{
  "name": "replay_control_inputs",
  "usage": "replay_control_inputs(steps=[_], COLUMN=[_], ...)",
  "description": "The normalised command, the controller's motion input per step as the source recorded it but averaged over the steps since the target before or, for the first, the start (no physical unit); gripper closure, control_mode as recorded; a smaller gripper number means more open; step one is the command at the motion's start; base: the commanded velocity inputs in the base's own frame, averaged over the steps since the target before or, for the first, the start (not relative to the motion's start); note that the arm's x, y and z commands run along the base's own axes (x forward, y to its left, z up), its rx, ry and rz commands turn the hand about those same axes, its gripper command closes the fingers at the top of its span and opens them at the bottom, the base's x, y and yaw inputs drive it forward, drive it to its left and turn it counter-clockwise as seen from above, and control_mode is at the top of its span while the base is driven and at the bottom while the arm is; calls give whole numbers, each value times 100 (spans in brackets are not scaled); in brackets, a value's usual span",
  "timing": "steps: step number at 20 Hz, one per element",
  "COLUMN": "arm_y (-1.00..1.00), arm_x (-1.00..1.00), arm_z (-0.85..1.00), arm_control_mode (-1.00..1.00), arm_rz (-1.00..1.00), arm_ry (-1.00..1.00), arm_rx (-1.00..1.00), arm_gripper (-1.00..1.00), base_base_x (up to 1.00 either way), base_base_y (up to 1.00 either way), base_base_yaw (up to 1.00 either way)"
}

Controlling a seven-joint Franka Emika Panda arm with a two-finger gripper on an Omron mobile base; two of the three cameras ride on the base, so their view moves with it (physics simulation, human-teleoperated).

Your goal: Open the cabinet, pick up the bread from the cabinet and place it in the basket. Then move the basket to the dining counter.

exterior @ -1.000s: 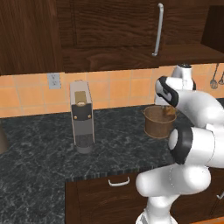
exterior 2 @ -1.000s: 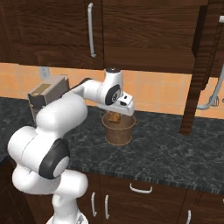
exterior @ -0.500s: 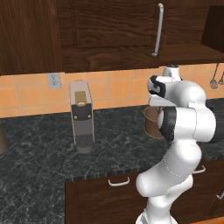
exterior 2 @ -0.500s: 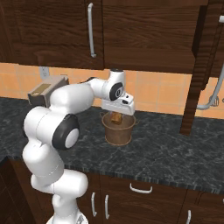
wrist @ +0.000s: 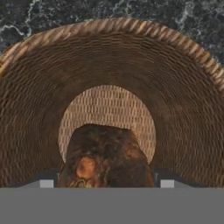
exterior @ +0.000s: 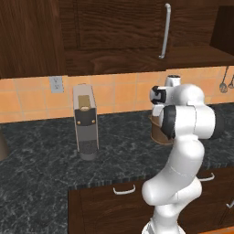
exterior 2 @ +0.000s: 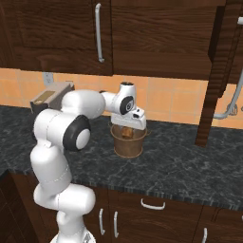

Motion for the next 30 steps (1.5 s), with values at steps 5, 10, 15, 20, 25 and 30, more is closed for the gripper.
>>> replay_control_inputs(steps=[5,10,15,20,25,30], arm_y=[-1,0,0,0,-2,-24], arm_x=[31,13,1,0,-36,-65], arm_z=[-19,-3,0,0,8,28], arm_control_mode=[-100,-100,-100,-100,-100,-100], arm_rz=[0,0,0,0,-2,-16], arm_ry=[0,2,0,0,-4,-11], arm_rx=[0,0,0,0,0,0], arm_gripper=[100,-100,-100,-100,-100,-100], base_base_x=[0,0,0,0,0,0], base_base_y=[0,0,0,0,0,0], base_base_yaw=[0,0,0,0,0,0])
